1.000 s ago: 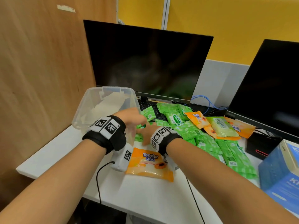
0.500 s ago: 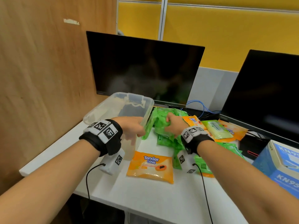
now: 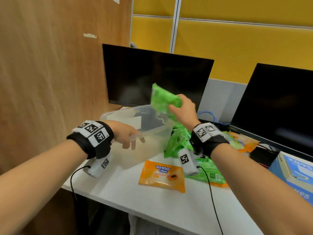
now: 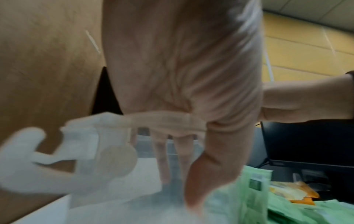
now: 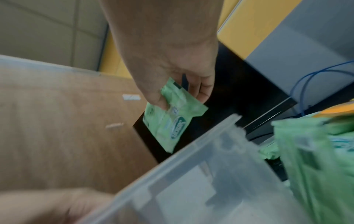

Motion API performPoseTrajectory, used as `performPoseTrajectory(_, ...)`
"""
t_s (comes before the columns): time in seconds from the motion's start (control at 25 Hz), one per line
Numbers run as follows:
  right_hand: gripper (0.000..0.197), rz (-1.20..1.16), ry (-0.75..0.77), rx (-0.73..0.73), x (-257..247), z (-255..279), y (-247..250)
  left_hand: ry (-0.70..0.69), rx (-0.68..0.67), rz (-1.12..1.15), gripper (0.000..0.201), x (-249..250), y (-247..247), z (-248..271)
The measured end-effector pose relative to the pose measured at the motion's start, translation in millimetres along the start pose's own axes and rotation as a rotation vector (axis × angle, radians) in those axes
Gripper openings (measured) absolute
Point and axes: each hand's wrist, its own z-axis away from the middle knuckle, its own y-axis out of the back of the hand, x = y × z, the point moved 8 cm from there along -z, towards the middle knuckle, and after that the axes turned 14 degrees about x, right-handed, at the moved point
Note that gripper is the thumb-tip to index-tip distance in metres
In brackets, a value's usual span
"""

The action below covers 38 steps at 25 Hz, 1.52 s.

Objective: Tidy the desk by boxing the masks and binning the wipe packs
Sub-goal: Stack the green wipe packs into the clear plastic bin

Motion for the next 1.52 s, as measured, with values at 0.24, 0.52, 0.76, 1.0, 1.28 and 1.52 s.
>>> performPoseTrajectory(0.24,0.036,0.253,0.228,-0.391,-26,47,-108,0.119,0.665,0.315,0.029,-57,51,4)
performPoseTrajectory(0.52,0.028,0.551,0.333,-0.509,-49,40,-164,0.541,0.724,0.208,0.048,-85,45,-20)
performPoseTrajectory(0.76,0.031,0.704,0.282,-0.882,-3,62,-211,0.607,0.638,0.081,0.044,-91,39,-26)
performPoseTrajectory(1.0,0.033,0.354,0.168,-0.320,-32,26,-156,0.714,0.618,0.152,0.055,-95,36,-26)
performPoseTrajectory(1.28,0.033,0.453,-0.399,-0.061,116,-12,-11,0.673,0.627,0.159,0.056,-95,37,-38)
performPoseTrajectory(1.52,0.033,0.467,-0.517,-0.444,155,35,-47,0.687,0.656,0.195,0.058,-93,39,-37)
